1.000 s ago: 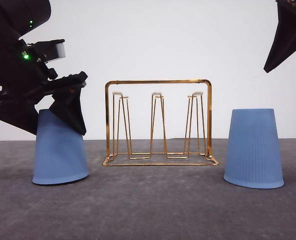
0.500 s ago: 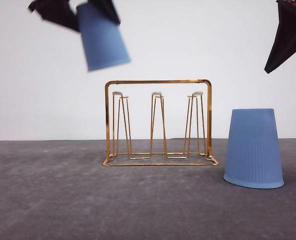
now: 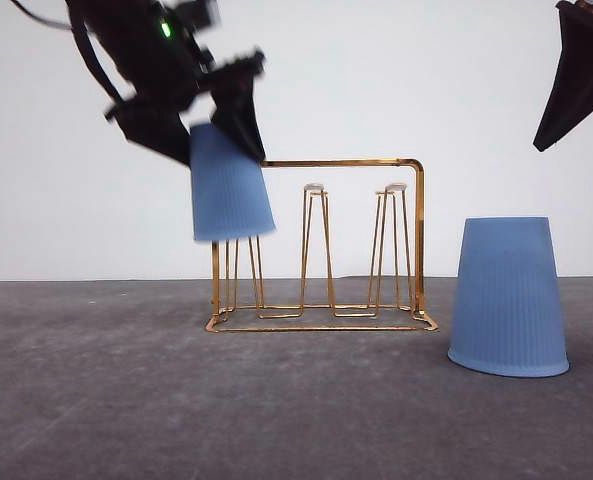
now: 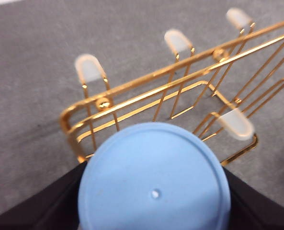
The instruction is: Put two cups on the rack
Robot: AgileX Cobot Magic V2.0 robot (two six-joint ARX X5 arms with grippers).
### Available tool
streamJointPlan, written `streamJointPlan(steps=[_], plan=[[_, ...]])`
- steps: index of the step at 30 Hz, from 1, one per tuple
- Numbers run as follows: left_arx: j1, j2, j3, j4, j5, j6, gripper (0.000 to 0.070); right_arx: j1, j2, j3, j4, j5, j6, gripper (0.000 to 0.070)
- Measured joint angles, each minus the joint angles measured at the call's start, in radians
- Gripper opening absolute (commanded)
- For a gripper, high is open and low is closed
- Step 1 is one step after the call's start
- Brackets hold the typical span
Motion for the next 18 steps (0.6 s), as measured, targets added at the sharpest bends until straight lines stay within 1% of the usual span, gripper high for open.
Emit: streamJointPlan(steps=[2,4,5,7,8,12,14,18], plan=[[0.000,0.034,0.000,0.006,0.000,0.004,0.0355,0.000,0.000,0.000,-0.001,0.000,-0.003,0.0700],[0.000,0.068,0.000,0.002,0.000,0.008,0.0390,0.000,0.000,0.000,-0.002,0.000,-0.013,0.0700],[0.000,0.082,0.000,-0.002,0.000,0.012,0.0431,0.000,0.000,0.000,-0.003,0.000,-0.017,0.0700],[0.000,0.090,0.001,0.011,0.004,0.015,0.0543,0.000,0.000,0.000,-0.005,0.000,-0.027,0.0700],[0.000,0.090,0.001,0.006,0.002,0.017,0.0564,0.000,0.000,0.000,-0.008,0.000,-0.032,0.0700],[0.000,0.093,0.001,-0.010,0.001,0.020,0.0568,0.000,0.000,0.000,-0.024,-0.006,-0.046,0.0700],[0.000,0.093,0.002,-0.017,0.001,0.020,0.0568,0.001,0.000,0.000,-0.020,-0.029,-0.050,0.0700],[0.000,0.087,0.007,-0.080,0.001,0.024,0.0567,0.033,0.001,0.000,0.026,-0.048,-0.052,0.0700]])
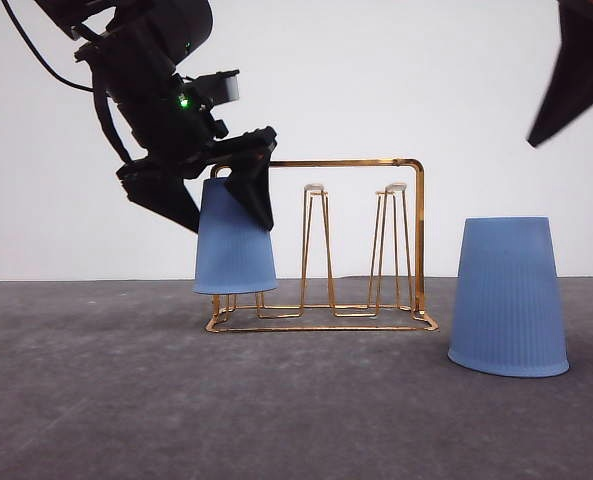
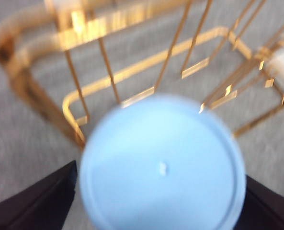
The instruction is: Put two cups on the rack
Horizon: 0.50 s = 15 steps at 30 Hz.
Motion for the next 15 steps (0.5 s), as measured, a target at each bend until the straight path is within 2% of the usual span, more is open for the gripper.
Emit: streamJointPlan(steps=[9,15], plan=[[0.012,-0.185,0.076,-0.158,0.006,0.025,0.0563,0.079,0.120,0.002,0.126,0.064,0.000,0.0700],[0.058,-0.294,0.077,-0.334,0.006,0.047,0.0556,0.096,0.247,0.002,0.212,0.121,0.000,0.0700]])
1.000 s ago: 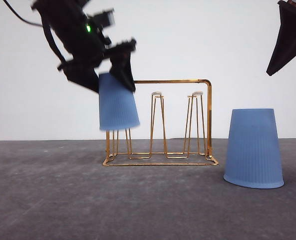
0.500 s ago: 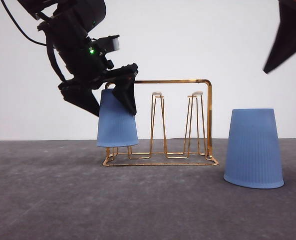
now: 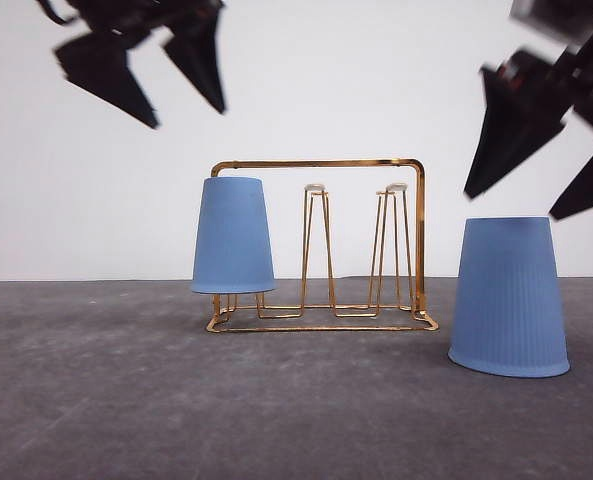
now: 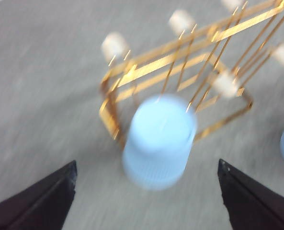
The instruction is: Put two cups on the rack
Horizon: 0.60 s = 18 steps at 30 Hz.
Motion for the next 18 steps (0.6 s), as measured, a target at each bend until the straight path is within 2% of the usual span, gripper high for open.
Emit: streamJointPlan(steps=[4,10,11,14,18], plan=[[0.043,-0.056,-0.009,-0.082,0.000,0.008,0.0556,0.002,0.076,0.000,0.032,0.001,0.000,0.0700],[0.118,-0.164,-0.140,-0.067,0.000,0.013,0.0556,0.008,0.151,0.000,0.051,0.002,0.000,0.0693],[0.132,-0.183,-0.172,-0.067,0.000,0.013,0.0556,0.008,0.156,0.000,0.059,0.002,0.000,0.0668],[0.176,-0.239,-0.268,-0.059,0.000,0.008,0.0556,0.012,0.159,0.000,0.080,0.001,0.000,0.0512],[0.223,-0.306,-0.373,-0.053,-0.001,-0.016,0.0556,0.015,0.159,0.000,0.090,-0.016,0.000,0.0407]])
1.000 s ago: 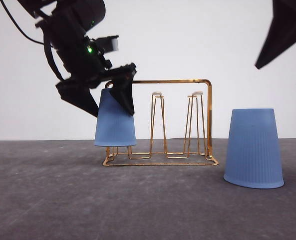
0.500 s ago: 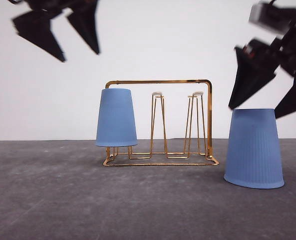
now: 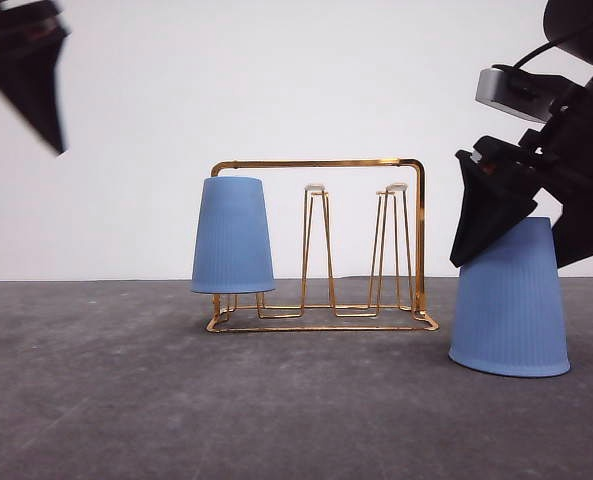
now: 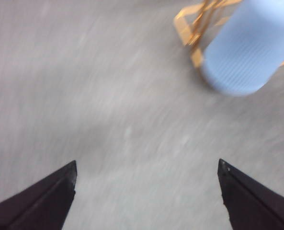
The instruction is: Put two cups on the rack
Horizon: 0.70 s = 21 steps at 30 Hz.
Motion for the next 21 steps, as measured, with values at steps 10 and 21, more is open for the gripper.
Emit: streamJointPlan(steps=[10,21], plan=[[0.007,-0.022,-0.029,0.009,0.001,-0.014,0.0556,0.001,-0.052,0.144,-0.138,-0.029,-0.009,0.0398],[0.007,-0.022,-0.029,0.052,0.001,-0.014,0.0556,0.037,-0.117,0.455,-0.187,-0.057,-0.069,0.0398]])
